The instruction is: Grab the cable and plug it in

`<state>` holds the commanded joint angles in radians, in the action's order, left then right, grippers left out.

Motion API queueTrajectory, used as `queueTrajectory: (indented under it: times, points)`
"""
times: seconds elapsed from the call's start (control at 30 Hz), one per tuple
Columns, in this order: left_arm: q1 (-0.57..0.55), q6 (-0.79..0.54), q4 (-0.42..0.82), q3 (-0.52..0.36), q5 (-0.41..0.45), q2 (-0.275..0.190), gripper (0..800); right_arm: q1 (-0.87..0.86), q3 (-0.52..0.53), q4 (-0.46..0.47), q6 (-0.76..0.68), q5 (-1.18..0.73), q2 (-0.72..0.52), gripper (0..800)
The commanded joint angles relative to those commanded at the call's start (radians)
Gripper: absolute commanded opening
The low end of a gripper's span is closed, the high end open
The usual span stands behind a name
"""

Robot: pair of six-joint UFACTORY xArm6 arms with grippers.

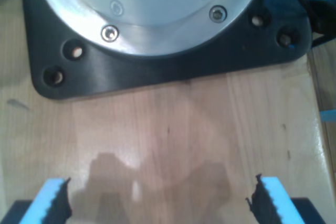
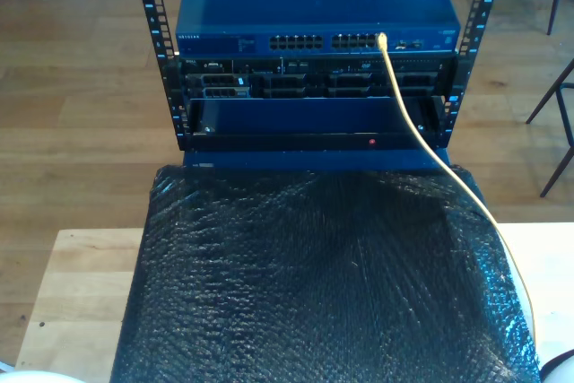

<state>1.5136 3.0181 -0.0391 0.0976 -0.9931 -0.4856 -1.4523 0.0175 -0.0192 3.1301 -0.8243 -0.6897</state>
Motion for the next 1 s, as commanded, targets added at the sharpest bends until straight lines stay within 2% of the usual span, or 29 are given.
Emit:
queueTrajectory:
  times: [1.0]
  points:
    - [0.000, -0.002, 0.000, 0.000, 0.000, 0.000, 800, -0.034, 0.006, 0.000, 0.005, -0.002, -0.003, 798]
